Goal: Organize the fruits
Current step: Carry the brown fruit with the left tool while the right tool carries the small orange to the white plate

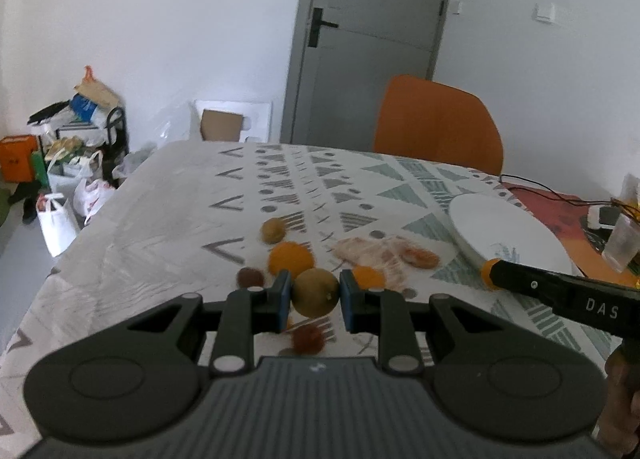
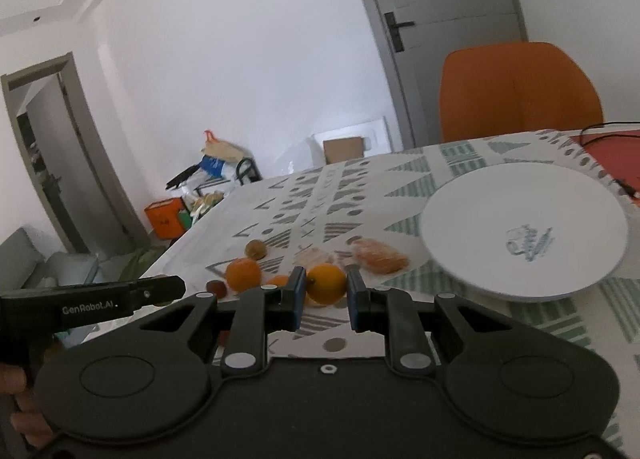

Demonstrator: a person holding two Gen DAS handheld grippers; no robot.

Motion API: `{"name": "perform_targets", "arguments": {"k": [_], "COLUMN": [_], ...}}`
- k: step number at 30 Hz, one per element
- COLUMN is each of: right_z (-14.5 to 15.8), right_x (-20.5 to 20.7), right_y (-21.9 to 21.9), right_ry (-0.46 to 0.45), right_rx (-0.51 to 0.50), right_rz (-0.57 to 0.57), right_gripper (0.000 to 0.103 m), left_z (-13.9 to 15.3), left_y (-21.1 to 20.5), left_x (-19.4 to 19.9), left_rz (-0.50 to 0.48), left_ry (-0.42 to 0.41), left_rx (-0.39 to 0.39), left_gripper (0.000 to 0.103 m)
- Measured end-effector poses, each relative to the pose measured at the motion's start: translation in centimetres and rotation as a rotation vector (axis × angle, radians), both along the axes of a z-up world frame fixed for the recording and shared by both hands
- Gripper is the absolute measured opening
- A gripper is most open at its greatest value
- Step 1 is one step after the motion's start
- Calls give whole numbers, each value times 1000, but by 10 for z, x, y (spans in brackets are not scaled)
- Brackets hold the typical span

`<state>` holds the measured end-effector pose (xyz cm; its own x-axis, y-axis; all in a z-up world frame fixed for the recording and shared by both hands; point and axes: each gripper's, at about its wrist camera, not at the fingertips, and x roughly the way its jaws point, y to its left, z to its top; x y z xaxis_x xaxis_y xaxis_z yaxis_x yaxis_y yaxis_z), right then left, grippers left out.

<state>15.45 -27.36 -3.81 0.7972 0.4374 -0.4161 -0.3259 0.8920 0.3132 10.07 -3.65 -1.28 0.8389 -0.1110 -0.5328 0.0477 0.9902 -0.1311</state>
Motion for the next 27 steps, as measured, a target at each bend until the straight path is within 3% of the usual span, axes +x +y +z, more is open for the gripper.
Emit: {"name": "perform_targets", "arguments": {"k": [14,27], "right_z": [1,-15], "right_x": [1,9], "right_y": [-50,-102], "right_ry": [-65,-35], "right_rx": [11,39], "right_rz": [-157,-269], "right_gripper": [20,20], "left_z": [3,-2], "left_y": [-58,-114], "left_x": [36,73], "left_rz": [-115,-195], "left_ry": [10,11], "left_rx": [63,78], "left_gripper": [24,24]}}
